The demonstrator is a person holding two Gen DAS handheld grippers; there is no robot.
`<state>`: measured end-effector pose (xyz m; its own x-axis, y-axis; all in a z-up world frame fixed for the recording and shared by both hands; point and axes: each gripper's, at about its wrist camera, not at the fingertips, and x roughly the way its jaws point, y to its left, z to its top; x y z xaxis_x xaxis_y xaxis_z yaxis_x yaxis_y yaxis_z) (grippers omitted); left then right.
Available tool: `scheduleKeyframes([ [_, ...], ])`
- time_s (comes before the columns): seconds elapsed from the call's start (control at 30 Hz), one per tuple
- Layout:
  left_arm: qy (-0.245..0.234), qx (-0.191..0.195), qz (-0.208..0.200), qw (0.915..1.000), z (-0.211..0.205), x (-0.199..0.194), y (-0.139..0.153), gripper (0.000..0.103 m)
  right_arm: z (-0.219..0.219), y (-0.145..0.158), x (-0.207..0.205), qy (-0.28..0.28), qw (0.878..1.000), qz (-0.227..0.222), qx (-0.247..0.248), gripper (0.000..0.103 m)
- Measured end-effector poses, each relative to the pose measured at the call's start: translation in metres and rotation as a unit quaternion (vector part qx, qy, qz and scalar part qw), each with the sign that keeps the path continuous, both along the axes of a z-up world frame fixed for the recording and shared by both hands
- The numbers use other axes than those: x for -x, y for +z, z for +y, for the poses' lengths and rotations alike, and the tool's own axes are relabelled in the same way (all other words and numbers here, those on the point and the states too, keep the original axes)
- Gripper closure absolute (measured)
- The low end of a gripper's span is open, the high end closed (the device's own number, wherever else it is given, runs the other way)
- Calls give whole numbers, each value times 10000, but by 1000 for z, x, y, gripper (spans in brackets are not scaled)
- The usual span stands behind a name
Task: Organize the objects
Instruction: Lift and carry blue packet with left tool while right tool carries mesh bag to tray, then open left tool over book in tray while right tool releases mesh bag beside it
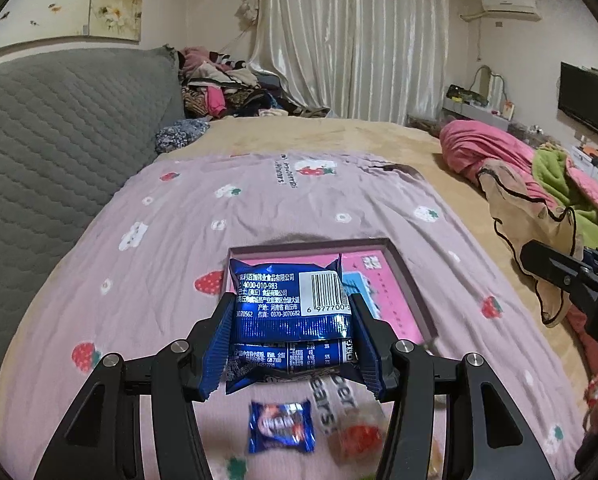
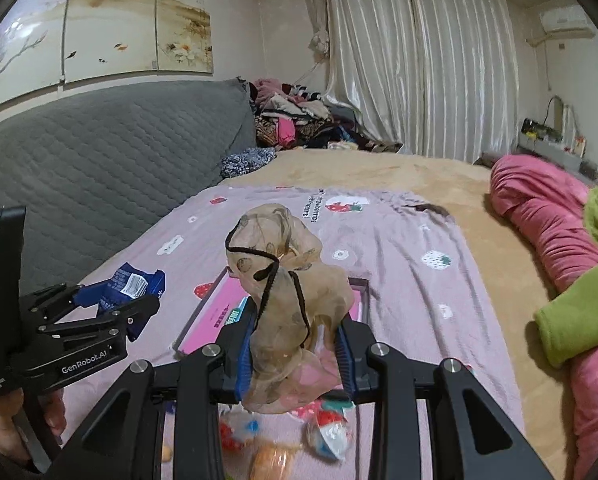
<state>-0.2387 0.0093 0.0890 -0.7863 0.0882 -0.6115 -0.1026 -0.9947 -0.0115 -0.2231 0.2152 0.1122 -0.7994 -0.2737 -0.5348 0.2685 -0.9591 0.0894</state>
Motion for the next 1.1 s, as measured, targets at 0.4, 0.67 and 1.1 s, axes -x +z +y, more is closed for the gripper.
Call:
scheduleKeyframes([
  [0.4,-4,-56,-506,9987,-5,116,-57,46,-18,-48,117,27,9981,-482,-394,68],
  [0.67,-5,-353,-1066,9937,-7,182,-111,46,-42,-115,182,-7,9894,-1143,-891,68],
  [1.1,53,-56,-1421,9898,5,225,-153,46,-42,-197,237,-181,9731,-2149,-808,68],
])
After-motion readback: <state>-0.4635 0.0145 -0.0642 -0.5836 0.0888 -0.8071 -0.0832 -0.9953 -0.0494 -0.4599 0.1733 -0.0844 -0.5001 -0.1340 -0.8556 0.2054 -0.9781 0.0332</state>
